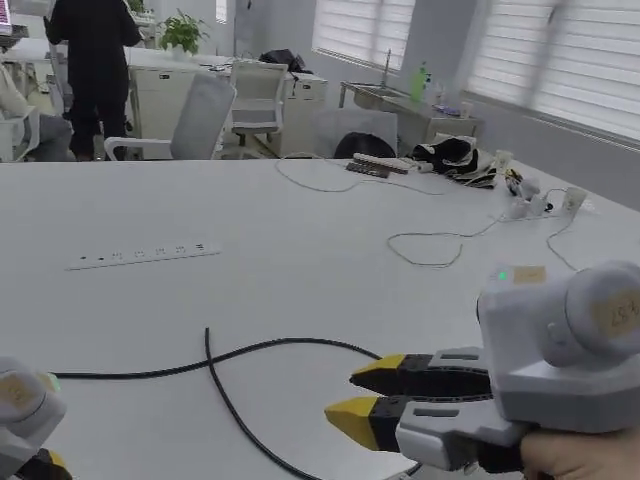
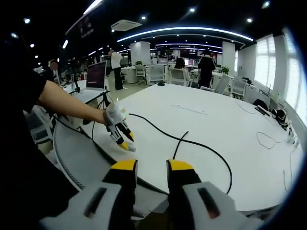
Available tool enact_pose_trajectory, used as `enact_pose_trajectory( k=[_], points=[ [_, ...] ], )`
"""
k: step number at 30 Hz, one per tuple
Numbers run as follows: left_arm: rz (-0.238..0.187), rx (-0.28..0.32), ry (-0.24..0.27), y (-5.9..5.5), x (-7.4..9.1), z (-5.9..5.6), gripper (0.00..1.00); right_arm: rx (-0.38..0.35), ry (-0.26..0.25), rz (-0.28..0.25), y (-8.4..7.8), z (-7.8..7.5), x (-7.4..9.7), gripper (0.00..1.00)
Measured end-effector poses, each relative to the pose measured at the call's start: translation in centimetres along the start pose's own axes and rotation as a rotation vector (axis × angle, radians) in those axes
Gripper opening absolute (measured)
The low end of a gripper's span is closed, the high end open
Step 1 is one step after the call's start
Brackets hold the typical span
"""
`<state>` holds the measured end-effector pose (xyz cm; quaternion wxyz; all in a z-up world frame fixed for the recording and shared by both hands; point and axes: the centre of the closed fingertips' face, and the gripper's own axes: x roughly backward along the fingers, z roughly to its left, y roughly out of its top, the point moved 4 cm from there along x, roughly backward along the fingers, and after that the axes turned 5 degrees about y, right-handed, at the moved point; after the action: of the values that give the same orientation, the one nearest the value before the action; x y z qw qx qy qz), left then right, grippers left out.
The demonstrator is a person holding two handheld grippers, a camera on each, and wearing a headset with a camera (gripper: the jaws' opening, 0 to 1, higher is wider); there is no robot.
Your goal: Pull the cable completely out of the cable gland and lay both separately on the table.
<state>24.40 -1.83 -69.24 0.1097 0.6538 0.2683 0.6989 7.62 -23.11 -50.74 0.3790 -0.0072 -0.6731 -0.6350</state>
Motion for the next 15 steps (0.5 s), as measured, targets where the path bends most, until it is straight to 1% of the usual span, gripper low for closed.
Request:
enact_pose_trajectory(
  k=[1,3,4,5,6,7,8,9,10,11,12,15],
  points=[
    [-0.019,0.018,-0.007,0.3,0.9,-0.3,0.37,0.000,0.005,0.003,0.0,0.0,-0.1,0.25],
    [-0.028,0.019,-0.007,0.5,2.3,-0.6,0.38,0.003,0.032,0.020,-0.2,0.0,-1.1,0.25],
    [-0.037,0.021,-0.006,0.6,3.4,-1.0,0.39,0.006,0.048,0.031,-0.2,0.1,-1.7,0.26],
    [-0.046,0.023,-0.006,0.6,4.2,-1.3,0.40,0.007,0.061,0.037,-0.3,0.2,-2.1,0.26],
    [-0.064,0.028,-0.003,0.8,5.4,-1.7,0.40,0.012,0.082,0.048,-0.4,0.3,-2.8,0.26],
    [-0.077,0.035,-0.002,0.7,5.9,-1.6,0.40,0.012,0.092,0.056,-0.6,0.3,-3.3,0.26],
    [-0.094,0.048,0.003,0.7,7.1,-2.0,0.40,0.014,0.099,0.064,-0.7,0.4,-3.8,0.26],
    [-0.102,0.053,0.007,0.7,7.9,-2.4,0.40,0.019,0.113,0.079,-0.9,0.4,-4.4,0.26],
    [-0.123,0.065,0.014,0.6,9.1,-2.8,0.40,0.021,0.123,0.089,-1.1,0.5,-4.8,0.26],
    [-0.138,0.076,0.016,0.5,9.7,-3.0,0.40,0.020,0.141,0.100,-1.3,0.7,-5.4,0.26],
    [-0.149,0.094,0.009,0.2,10.7,-3.5,0.40,0.020,0.150,0.105,-1.4,0.7,-5.8,0.26],
    [-0.180,0.124,0.023,-0.2,12.7,-4.2,0.39,0.024,0.183,0.135,-1.9,1.1,-7.0,0.27]
  ],
)
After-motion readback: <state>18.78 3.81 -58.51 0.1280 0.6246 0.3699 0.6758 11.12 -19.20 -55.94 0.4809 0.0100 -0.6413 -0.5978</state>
